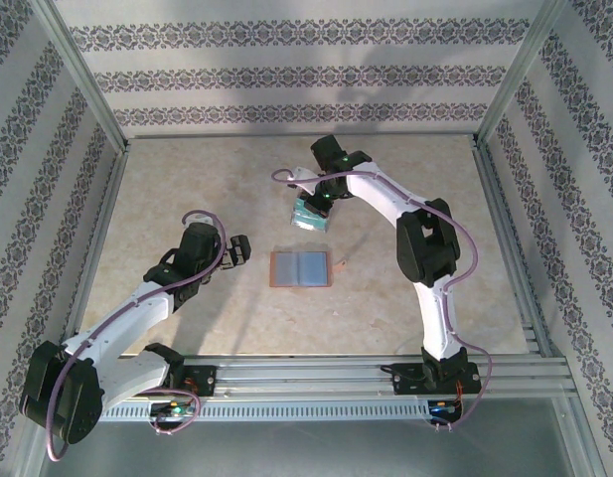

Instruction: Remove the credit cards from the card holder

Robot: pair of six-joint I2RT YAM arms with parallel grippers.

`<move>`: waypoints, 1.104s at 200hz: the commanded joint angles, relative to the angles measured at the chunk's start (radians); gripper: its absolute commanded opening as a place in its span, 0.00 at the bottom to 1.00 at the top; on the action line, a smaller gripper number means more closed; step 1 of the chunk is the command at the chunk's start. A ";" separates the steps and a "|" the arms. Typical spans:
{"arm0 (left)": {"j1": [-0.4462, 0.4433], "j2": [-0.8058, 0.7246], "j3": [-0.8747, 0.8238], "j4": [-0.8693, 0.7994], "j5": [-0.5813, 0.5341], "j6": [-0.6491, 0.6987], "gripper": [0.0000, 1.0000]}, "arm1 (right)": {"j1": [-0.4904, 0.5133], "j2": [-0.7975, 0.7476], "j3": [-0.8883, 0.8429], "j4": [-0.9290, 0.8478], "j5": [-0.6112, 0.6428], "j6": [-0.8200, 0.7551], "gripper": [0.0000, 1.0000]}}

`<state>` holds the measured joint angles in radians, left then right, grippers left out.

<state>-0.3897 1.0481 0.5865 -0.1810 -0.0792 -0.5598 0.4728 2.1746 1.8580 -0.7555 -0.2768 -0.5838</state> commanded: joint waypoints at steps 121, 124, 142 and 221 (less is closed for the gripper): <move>0.036 -0.017 -0.016 -0.029 0.029 0.014 0.99 | -0.019 0.069 0.082 -0.073 0.045 -0.019 0.14; 0.036 -0.017 -0.016 -0.029 0.030 0.015 0.99 | -0.019 0.070 0.082 -0.075 0.047 -0.016 0.15; 0.038 -0.014 -0.016 -0.028 0.030 0.016 0.99 | -0.021 0.070 0.083 -0.075 0.051 -0.017 0.22; 0.050 -0.014 -0.014 -0.025 0.039 0.016 0.99 | -0.021 -0.001 0.060 -0.046 0.035 0.035 0.29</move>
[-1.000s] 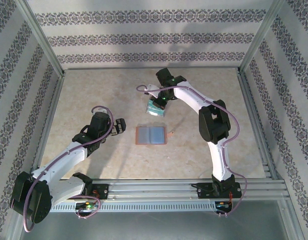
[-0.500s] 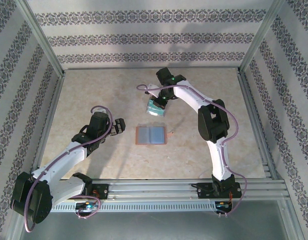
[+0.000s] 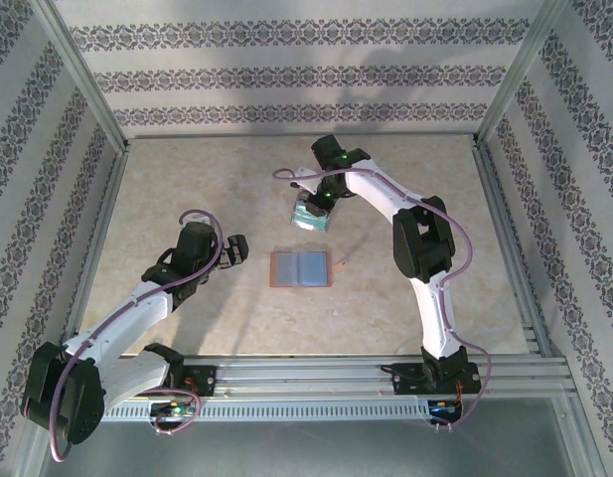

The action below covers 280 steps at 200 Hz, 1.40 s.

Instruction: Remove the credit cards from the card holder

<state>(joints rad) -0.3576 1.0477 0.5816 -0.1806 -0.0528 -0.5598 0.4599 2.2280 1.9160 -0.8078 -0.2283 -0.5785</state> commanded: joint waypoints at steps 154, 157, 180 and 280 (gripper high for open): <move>0.068 -0.032 -0.012 0.005 0.002 0.086 0.99 | -0.010 -0.614 -0.561 0.345 0.073 0.320 0.51; 0.070 -0.032 -0.011 0.007 -0.004 0.094 0.99 | -0.012 -0.633 -0.586 0.361 0.081 0.331 0.51; 0.091 -0.031 -0.005 0.033 -0.034 0.141 0.99 | -0.024 -0.774 -0.763 0.471 0.156 0.407 0.57; 0.173 -0.001 -0.058 0.337 -0.196 0.271 0.99 | -0.102 -1.262 -1.275 0.754 0.509 0.532 0.89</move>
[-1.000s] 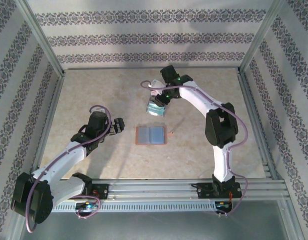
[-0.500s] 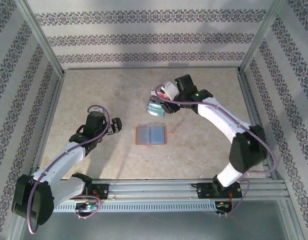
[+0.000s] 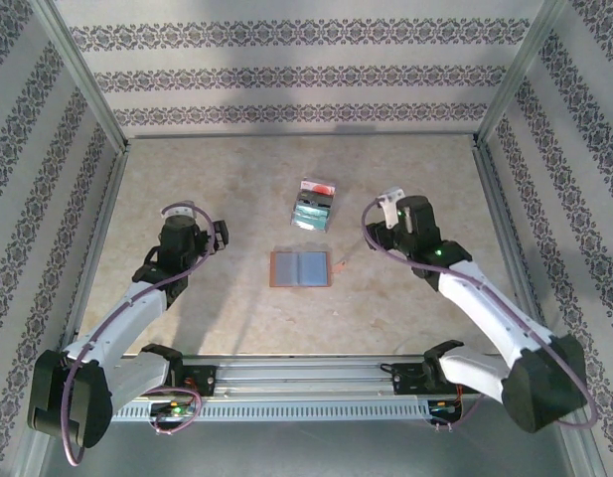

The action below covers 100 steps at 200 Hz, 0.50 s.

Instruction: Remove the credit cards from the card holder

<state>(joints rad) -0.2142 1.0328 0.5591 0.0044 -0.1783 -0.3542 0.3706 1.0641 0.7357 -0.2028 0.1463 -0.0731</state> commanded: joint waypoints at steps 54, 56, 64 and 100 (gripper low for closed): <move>0.081 0.075 -0.081 0.340 -0.079 0.216 0.99 | -0.047 -0.273 -0.355 0.426 0.213 -0.027 0.98; 0.083 0.078 -0.084 0.349 -0.078 0.219 0.99 | -0.050 -0.279 -0.364 0.434 0.212 -0.029 0.98; 0.093 0.086 -0.094 0.383 -0.071 0.231 0.99 | -0.055 -0.290 -0.380 0.450 0.214 -0.030 0.98; 0.137 0.148 -0.119 0.508 -0.009 0.297 0.99 | -0.119 -0.302 -0.427 0.460 0.186 0.009 0.98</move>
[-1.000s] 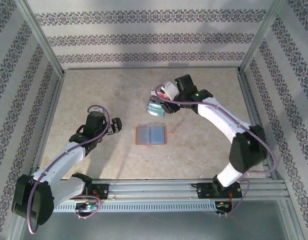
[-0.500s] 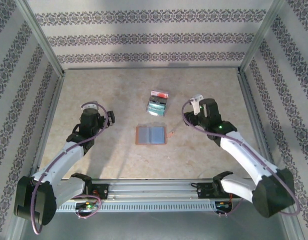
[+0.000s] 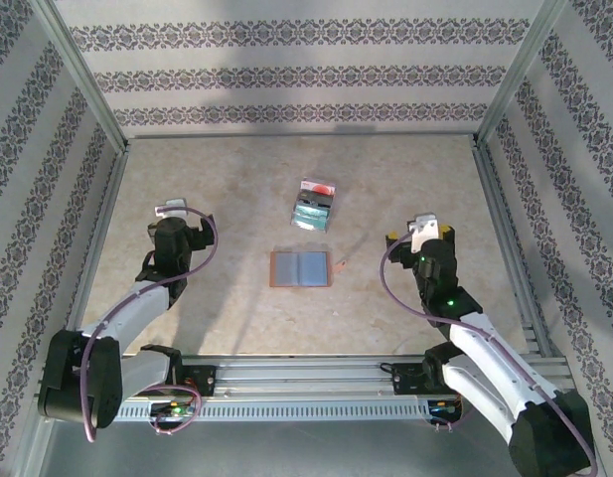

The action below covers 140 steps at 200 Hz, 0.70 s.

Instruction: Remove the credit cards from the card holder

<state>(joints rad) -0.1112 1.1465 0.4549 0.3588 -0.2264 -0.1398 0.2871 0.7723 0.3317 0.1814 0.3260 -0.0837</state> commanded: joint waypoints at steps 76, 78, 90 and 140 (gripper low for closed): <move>0.167 0.180 -0.024 0.334 0.321 0.100 0.99 | -0.135 0.058 -0.042 0.155 -0.065 0.081 0.98; 0.170 0.181 -0.025 0.338 0.326 0.098 0.99 | -0.136 0.060 -0.043 0.157 -0.066 0.082 0.98; 0.188 0.182 -0.034 0.362 0.372 0.091 0.99 | -0.142 0.070 -0.048 0.176 -0.068 0.084 0.98; 0.193 0.207 -0.116 0.467 0.442 0.098 0.99 | -0.178 0.132 -0.081 0.265 -0.084 0.108 0.98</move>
<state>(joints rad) 0.0723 1.3300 0.3939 0.7044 0.1463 -0.0563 0.1253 0.8799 0.2718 0.3645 0.2619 -0.0067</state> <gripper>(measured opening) 0.993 0.982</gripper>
